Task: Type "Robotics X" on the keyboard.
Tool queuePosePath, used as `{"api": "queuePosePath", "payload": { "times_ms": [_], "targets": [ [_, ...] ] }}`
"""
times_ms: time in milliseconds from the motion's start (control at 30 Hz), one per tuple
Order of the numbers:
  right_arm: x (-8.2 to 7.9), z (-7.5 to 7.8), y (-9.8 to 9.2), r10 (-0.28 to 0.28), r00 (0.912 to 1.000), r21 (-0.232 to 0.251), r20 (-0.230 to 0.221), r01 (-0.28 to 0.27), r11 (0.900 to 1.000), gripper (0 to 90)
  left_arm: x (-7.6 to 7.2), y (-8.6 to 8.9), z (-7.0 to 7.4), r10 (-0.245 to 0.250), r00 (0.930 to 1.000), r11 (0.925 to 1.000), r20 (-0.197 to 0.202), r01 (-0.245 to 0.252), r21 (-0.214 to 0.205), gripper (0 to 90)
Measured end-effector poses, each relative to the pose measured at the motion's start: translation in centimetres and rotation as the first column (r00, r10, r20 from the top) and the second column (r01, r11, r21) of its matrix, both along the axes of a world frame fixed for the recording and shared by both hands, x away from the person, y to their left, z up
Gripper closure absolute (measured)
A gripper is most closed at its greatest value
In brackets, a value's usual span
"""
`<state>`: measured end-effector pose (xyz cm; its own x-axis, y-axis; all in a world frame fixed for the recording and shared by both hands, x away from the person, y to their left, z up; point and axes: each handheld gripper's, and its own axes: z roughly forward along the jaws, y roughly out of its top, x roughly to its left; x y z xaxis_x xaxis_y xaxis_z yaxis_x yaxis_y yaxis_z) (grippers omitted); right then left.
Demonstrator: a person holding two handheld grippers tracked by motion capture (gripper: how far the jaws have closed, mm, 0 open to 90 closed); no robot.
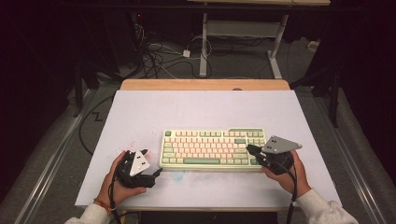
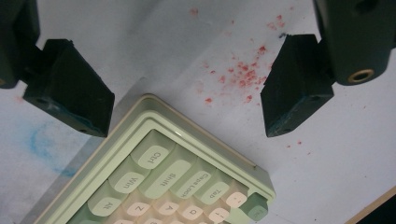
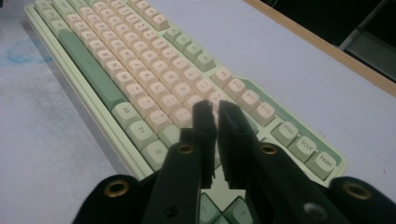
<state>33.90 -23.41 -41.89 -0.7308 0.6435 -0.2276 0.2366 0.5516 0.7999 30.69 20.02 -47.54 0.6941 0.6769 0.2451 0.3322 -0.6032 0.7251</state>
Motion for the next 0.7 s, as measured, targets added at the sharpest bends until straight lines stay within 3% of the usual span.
{"api": "queuePosePath", "payload": {
  "times_ms": [700],
  "targets": [
    [2.2,0.9,2.5,0.058,0.9982,-0.007,-0.014,-0.058,0.9983,90.0,0.2,-0.1,-0.1,-0.012,0.9998,0.9999,-0.017,0.012,0.004,16.3]
  ]
}}
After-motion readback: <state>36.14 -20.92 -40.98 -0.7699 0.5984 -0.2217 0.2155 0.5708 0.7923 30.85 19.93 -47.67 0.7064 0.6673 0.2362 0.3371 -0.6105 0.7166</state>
